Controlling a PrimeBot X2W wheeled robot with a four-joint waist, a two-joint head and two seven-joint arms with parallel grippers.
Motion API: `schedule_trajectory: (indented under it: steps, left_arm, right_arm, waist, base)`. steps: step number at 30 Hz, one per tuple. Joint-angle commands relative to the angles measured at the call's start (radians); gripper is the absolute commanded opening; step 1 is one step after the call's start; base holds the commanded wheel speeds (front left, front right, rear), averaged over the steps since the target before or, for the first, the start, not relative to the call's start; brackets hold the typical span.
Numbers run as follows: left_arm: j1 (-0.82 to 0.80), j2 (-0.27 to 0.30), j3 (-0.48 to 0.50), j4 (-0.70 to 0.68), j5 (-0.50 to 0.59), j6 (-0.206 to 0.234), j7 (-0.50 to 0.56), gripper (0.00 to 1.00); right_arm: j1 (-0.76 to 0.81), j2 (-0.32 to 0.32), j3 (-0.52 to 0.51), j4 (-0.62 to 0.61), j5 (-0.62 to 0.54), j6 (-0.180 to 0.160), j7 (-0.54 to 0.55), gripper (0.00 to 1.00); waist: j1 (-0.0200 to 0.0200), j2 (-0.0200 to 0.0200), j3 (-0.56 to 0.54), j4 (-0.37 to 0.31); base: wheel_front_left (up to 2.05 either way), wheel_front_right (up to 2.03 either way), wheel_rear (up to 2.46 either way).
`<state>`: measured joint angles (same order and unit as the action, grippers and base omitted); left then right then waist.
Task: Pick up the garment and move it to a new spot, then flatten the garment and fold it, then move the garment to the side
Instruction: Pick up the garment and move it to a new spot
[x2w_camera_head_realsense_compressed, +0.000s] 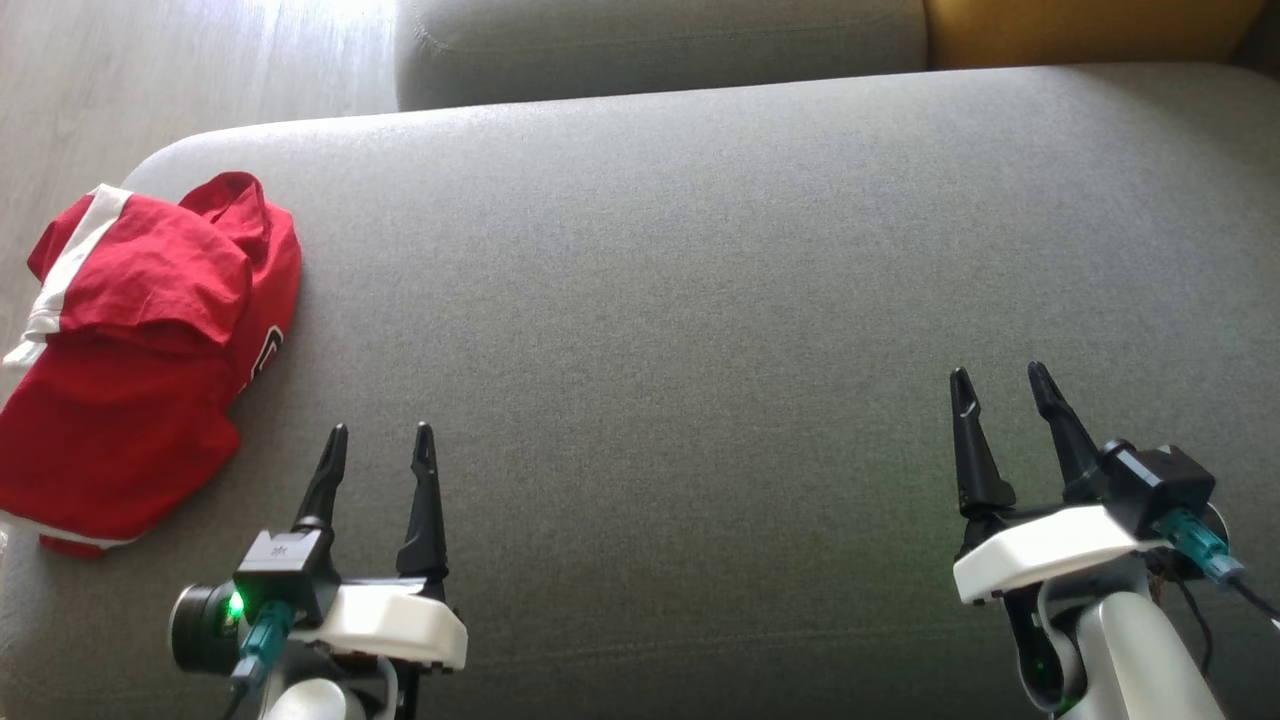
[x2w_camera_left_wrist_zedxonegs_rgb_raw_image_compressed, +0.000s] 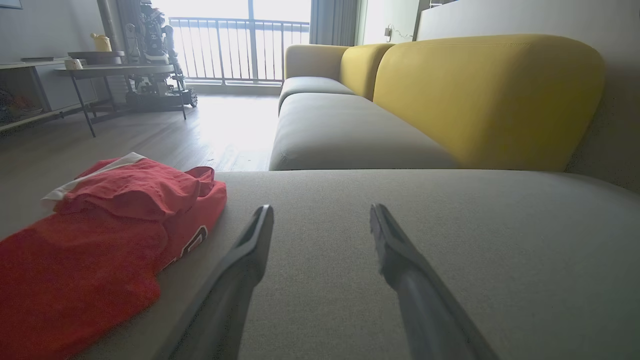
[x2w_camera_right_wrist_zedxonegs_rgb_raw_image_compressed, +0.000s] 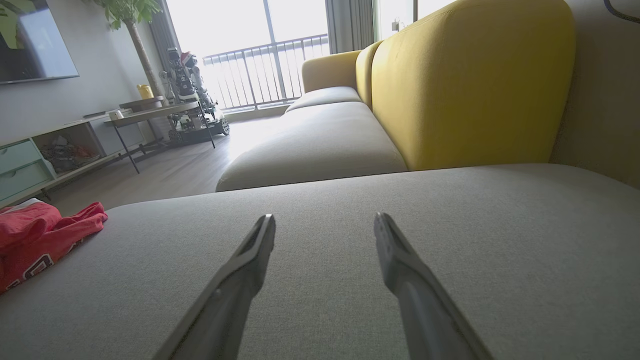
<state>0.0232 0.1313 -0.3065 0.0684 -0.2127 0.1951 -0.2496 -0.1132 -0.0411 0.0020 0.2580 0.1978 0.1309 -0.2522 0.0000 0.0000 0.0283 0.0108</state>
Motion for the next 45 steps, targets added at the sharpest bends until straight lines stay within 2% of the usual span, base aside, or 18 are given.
schedule_trajectory:
  steps: [1,10,19,39,45]
  left_arm:
    - [-0.036,-0.004,0.046,-0.025,0.013,-0.013,-0.012,1.00]
    - [-0.030,-0.042,0.094,0.003,0.053,-0.069,-0.012,1.00]
    - [-0.027,-0.063,0.123,0.011,0.078,-0.100,-0.012,1.00]
    - [-0.029,-0.079,0.148,0.021,0.104,-0.129,-0.012,1.00]
    - [-0.041,-0.080,0.133,0.028,0.114,-0.131,-0.012,1.00]
  right_arm:
    - [-0.050,-0.009,0.025,-0.031,-0.001,0.000,-0.010,1.00]
    - [-0.048,-0.009,0.028,-0.033,-0.012,0.000,-0.010,1.00]
    - [-0.046,-0.009,0.029,-0.036,-0.016,0.000,-0.010,1.00]
    - [-0.048,-0.009,0.028,-0.036,-0.018,0.000,-0.010,1.00]
    - [-0.036,-0.009,0.020,-0.050,-0.012,0.000,-0.010,1.00]
  waist:
    - [0.0000,0.0000,0.000,0.000]
    - [0.0000,0.0000,-0.005,-0.003]
    - [0.0000,0.0000,-0.003,-0.001]
    - [0.0000,0.0000,0.001,0.005]
    - [0.0000,0.0000,0.003,0.074]
  base:
    - [0.00,0.00,0.00]
    - [0.00,0.00,0.00]
    - [0.00,0.00,0.00]
    - [0.00,0.00,0.00]
    - [0.00,0.00,0.00]
